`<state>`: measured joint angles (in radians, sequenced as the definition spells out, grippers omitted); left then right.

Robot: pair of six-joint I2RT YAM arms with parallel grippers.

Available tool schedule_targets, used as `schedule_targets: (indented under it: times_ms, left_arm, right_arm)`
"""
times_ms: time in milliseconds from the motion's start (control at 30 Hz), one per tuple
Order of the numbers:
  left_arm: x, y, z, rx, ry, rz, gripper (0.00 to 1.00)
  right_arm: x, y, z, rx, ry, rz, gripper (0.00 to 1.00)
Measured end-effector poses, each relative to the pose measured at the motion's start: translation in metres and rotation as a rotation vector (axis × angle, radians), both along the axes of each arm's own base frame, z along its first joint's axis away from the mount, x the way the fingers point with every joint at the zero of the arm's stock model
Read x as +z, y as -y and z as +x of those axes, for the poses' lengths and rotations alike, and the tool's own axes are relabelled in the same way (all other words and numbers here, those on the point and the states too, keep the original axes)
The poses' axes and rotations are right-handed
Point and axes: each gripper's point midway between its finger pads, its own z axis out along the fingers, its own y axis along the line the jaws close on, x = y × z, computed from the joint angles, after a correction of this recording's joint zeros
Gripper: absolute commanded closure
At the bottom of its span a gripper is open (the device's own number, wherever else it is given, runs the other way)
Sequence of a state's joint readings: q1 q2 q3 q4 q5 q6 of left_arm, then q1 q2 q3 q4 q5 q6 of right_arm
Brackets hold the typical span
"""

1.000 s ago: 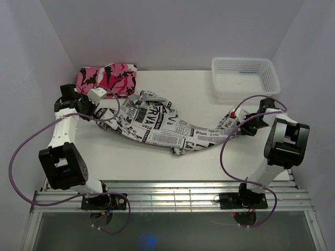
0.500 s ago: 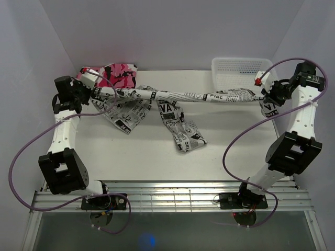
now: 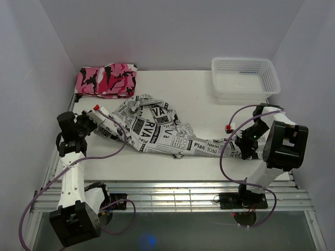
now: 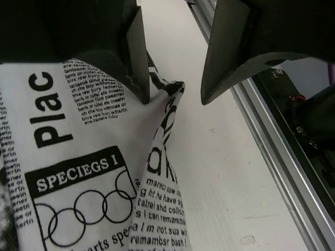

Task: Fold and stack the trousers
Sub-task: Flatten the trousers out

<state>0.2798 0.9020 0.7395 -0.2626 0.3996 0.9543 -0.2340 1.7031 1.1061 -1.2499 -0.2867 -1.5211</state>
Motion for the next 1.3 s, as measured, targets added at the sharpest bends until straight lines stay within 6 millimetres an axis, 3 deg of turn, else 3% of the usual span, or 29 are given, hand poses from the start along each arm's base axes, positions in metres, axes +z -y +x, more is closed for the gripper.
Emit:
schedule_targets:
  times_ms: [33,100,133,200,233,333,400,467,533,733,833,1067,1167,1267,1300]
  left_arm:
    - [-0.015,-0.002,-0.005,0.003,-0.033,0.006,1.00]
    - [-0.041,-0.006,-0.015,0.010,-0.096,0.016,1.00]
    - [-0.051,-0.008,-0.020,0.015,-0.121,0.022,1.00]
    - [-0.062,-0.009,-0.029,0.016,-0.149,0.035,1.00]
    - [-0.064,-0.009,-0.031,0.009,-0.153,0.044,1.00]
    - [-0.061,-0.007,-0.032,-0.005,-0.142,0.060,1.00]
    - [-0.062,-0.007,-0.032,-0.009,-0.143,0.061,1.00]
    - [-0.064,-0.007,-0.032,-0.009,-0.150,0.058,1.00]
    - [-0.067,-0.007,-0.031,-0.008,-0.160,0.053,1.00]
    - [-0.072,-0.006,-0.031,-0.006,-0.177,0.029,1.00]
    - [-0.074,-0.006,-0.030,-0.003,-0.188,0.016,1.00]
    - [-0.080,-0.006,-0.029,0.005,-0.218,-0.010,1.00]
    - [-0.083,-0.006,-0.028,0.008,-0.229,-0.021,1.00]
    - [-0.085,-0.006,-0.026,0.011,-0.240,-0.031,1.00]
    - [-0.085,-0.007,-0.025,0.012,-0.241,-0.033,1.00]
  right_arm:
    - [-0.002,-0.006,-0.004,0.020,-0.017,0.001,0.29]
    - [0.001,-0.017,-0.001,0.027,-0.015,0.014,0.14]
    - [0.006,-0.020,0.008,0.022,0.000,0.024,0.11]
    - [0.026,-0.025,0.045,-0.029,0.078,0.068,0.10]
    - [0.041,-0.028,0.074,-0.070,0.139,0.100,0.10]
    - [0.082,-0.043,0.141,-0.169,0.307,0.220,0.15]
    - [0.101,-0.058,0.162,-0.242,0.353,0.295,0.18]
    - [0.104,-0.079,0.171,-0.303,0.361,0.354,0.21]
    - [0.094,-0.103,0.174,-0.359,0.349,0.386,0.24]
    - [0.038,-0.183,0.152,-0.412,0.236,0.372,0.29]
    - [0.024,-0.213,0.162,-0.420,0.254,0.358,0.30]
    - [-0.003,-0.242,0.186,-0.492,0.313,0.310,0.30]
    - [-0.017,-0.255,0.186,-0.486,0.332,0.277,0.30]
    - [-0.020,-0.272,0.189,-0.462,0.357,0.269,0.40]
    - [-0.020,-0.278,0.191,-0.452,0.365,0.268,0.55]
